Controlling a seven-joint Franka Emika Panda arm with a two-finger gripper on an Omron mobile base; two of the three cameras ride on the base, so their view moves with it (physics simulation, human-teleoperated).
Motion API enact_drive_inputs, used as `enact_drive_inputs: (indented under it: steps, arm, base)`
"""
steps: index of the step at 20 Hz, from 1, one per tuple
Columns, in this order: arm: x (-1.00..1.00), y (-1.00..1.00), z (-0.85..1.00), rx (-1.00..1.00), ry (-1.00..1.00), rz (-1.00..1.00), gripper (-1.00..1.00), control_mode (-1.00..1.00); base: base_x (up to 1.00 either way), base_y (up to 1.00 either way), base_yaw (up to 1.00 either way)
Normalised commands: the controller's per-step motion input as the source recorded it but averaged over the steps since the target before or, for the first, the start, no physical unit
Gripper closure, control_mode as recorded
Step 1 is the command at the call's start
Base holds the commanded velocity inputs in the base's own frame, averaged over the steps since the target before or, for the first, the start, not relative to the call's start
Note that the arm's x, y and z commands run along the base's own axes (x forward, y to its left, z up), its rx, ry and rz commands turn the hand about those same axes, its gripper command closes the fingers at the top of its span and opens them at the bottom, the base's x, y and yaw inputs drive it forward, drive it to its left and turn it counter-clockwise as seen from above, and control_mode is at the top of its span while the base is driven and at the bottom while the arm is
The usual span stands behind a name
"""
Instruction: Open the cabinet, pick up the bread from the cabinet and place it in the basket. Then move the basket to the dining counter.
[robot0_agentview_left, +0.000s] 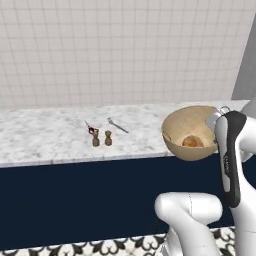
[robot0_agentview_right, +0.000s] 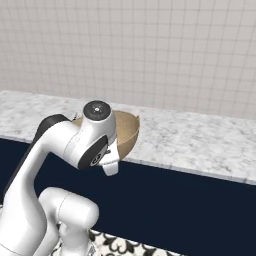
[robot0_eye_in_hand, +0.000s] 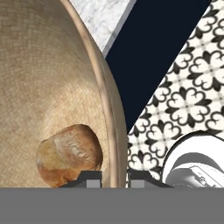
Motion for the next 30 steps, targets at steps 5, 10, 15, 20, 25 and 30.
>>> enact_drive_inputs:
  steps: [5, 10, 15, 20, 25, 30]
  arm:
    - [0.00, 0.00, 0.00, 0.00, 0.00, 0.00, 1.00, 1.00]
    - [0.00, 0.00, 0.00, 0.00, 0.00, 0.00, 1.00, 1.00]
    - [0.00, 0.00, 0.00, 0.00, 0.00, 0.00, 1.00, 1.00]
    - [0.00, 0.00, 0.00, 0.00, 0.00, 0.00, 1.00, 1.00]
    - [0.70, -0.35, -0.16, 0.03, 0.09, 0.05, 1.00, -1.00]
    - [1.00, -0.69, -0.62, 0.07, 0.16, 0.10, 1.00, -1.00]
  base:
    - [0.53, -0.07, 0.00]
    - [0.51, -0.20, 0.00]
    - [0.50, -0.07, 0.00]
    - [0.65, -0.11, 0.00]
    - [0.12, -0.02, 0.00]
    - [0.00, 0.00, 0.00]
